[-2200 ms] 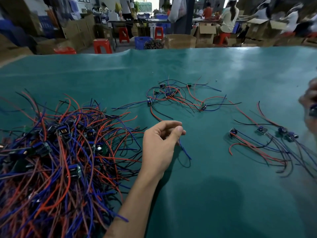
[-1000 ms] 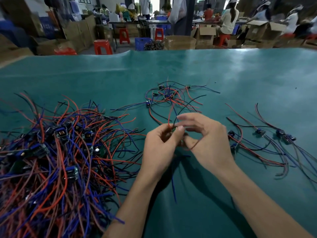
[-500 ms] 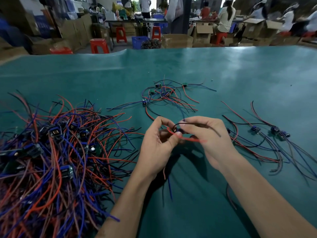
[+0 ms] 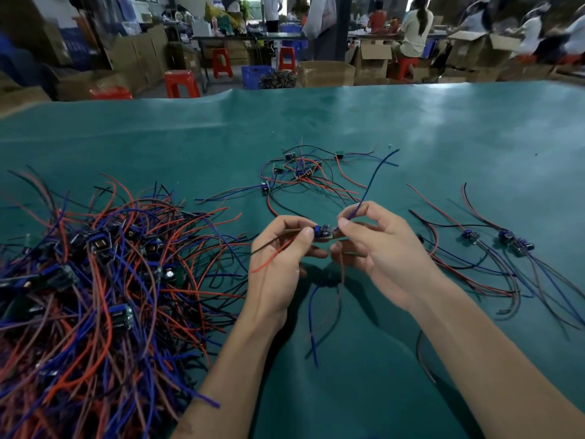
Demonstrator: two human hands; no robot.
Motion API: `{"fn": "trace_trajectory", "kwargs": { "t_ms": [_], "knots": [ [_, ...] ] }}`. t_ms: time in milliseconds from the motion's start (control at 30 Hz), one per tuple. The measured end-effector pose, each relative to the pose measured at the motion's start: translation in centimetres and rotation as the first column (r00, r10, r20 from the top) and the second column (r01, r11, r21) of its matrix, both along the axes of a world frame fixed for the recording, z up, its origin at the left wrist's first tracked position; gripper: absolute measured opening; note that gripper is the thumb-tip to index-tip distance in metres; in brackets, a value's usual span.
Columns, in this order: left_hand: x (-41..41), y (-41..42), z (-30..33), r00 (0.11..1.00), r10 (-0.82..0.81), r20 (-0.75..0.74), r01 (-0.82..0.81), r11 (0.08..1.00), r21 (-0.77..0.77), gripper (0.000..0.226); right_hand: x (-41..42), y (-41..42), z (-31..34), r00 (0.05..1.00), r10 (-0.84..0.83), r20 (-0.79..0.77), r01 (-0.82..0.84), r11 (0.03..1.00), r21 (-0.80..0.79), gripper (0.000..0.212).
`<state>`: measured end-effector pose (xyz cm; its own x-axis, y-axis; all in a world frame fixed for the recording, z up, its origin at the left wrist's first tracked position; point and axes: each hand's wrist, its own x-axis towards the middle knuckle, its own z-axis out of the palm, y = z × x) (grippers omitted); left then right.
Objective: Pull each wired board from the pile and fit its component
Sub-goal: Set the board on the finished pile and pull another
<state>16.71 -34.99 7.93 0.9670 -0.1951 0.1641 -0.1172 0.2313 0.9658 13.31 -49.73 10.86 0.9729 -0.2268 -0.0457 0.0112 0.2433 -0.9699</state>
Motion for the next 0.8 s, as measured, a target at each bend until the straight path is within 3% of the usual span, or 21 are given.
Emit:
{"fn": "trace_trajectory", "kwargs": {
  "t_ms": [100,200,267,367,467,667,800],
  "knots": [
    [0.1,0.1,0.2,0.999,0.005,-0.046,-0.007,1.000,-0.025,0.019,-0.4,-1.5,0.4,0.987,0.153,0.051,-0.155,0.987,0.046,0.018],
    [0.3,0.0,0.2,0.998,0.027,-0.063,-0.029,0.999,-0.040,0.014,-1.0,-2.8,0.6,0.933,0.356,0.049,-0.355,0.934,-0.028,0.024],
    [0.4,0.0,0.2,0.998,0.018,-0.061,-0.025,0.994,-0.104,0.014,-1.0,-3.2,0.6,0.921,0.389,0.020,-0.388,0.921,-0.042,0.024],
    [0.2,-0.1,0.1,1.000,-0.015,-0.022,0.011,0.989,-0.149,0.023,-0.7,-2.5,0.5,0.953,0.300,-0.049,-0.301,0.953,-0.030,0.007],
    [0.2,-0.2,-0.1,1.000,0.013,-0.005,-0.014,0.992,-0.125,0.033,-0.3,-1.0,-0.3,0.979,0.203,-0.030,-0.205,0.971,-0.122,0.020],
    [0.2,-0.4,-0.3,0.982,0.191,-0.001,-0.191,0.982,0.006,0.039,-0.3,-0.9,-0.5,0.957,0.290,-0.026,-0.290,0.957,0.008,0.028],
    [-0.2,-0.6,0.3,0.999,0.029,-0.019,-0.028,0.998,0.050,0.033,-0.1,-0.6,-0.5,0.985,0.173,0.016,-0.173,0.980,0.095,0.027]
  ]
}}
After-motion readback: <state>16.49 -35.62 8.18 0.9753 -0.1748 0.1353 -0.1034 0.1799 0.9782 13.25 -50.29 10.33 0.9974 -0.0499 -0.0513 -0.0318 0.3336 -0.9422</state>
